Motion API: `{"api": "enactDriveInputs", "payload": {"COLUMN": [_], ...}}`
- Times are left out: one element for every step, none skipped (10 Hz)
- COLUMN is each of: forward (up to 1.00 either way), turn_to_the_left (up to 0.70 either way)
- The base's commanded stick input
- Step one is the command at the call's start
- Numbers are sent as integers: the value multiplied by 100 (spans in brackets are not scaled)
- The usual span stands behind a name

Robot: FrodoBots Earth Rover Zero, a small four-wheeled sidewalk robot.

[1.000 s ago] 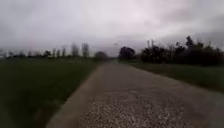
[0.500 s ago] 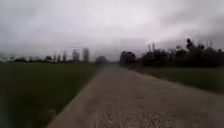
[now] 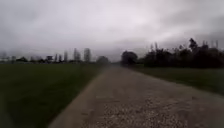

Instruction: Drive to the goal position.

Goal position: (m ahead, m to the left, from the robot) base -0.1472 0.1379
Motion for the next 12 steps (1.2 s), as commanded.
{"api": "enactDriveInputs", "payload": {"forward": [85, 85, 85, 85, 85, 85, 85, 85, 85, 85, 85, 85], "turn_to_the_left": [0, 0, 0, 0, 0, 0, 0, 0, 0, 0, 0, 0]}}
